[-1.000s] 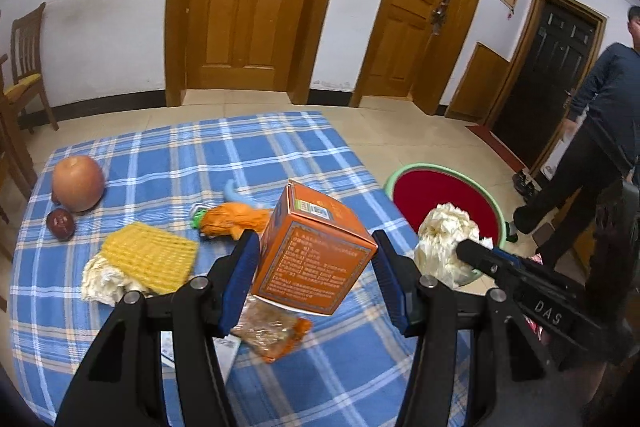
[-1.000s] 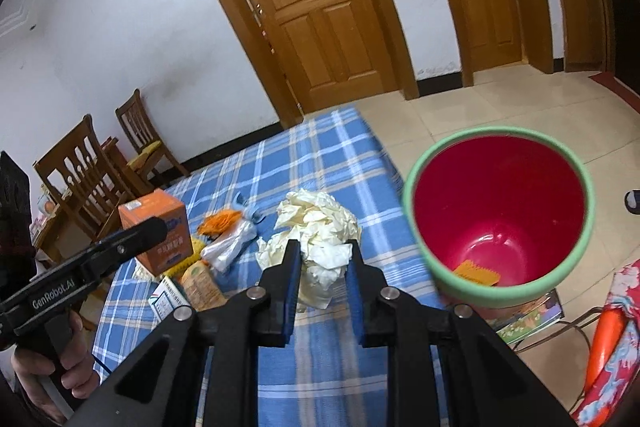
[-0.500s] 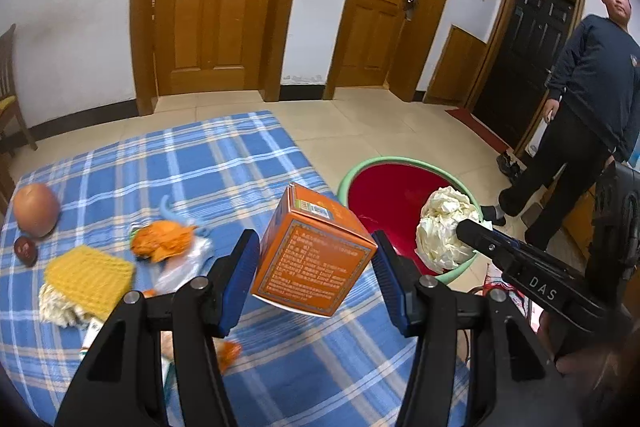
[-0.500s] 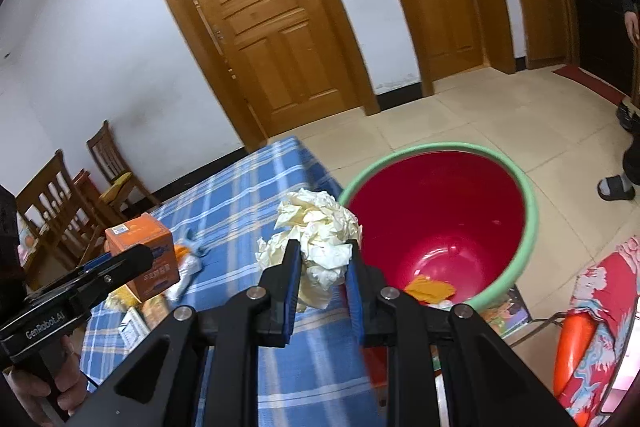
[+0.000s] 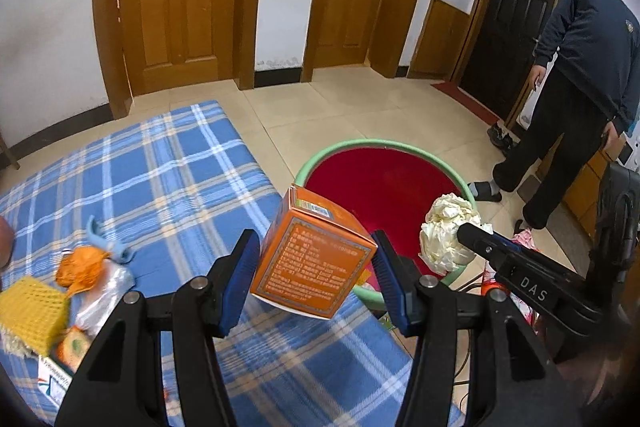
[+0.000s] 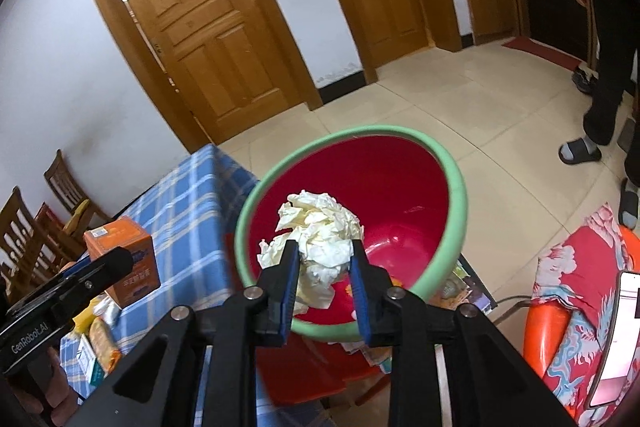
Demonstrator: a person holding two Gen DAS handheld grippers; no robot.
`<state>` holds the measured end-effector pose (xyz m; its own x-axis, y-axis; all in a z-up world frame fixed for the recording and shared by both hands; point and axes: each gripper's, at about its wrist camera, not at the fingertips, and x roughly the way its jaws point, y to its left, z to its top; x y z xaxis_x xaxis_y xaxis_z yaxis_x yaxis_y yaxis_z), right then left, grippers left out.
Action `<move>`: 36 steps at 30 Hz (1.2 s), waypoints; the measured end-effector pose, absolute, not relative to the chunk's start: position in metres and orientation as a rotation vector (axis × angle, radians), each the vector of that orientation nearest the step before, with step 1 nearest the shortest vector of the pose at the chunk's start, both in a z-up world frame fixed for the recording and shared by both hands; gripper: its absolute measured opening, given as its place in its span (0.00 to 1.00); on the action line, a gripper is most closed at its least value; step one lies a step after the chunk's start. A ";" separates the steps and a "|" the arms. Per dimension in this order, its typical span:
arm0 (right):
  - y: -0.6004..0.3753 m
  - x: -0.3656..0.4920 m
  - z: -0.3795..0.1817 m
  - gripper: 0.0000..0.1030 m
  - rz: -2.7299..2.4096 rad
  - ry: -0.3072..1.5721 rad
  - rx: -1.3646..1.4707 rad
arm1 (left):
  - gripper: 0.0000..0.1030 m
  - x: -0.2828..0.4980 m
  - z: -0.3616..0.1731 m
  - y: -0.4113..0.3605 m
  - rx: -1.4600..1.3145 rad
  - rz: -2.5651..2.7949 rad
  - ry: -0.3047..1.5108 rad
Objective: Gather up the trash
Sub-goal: 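Carry tissue and orange box over the bucket and open both tools, then return both tools to the table toward the snack bag and tissue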
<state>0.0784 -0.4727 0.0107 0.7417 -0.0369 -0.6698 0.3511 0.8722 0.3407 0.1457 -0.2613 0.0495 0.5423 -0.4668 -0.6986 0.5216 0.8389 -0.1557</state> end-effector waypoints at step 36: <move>-0.492 0.053 0.016 0.60 -0.257 0.668 0.559 | 0.69 0.151 0.046 -0.277 0.067 -0.588 0.772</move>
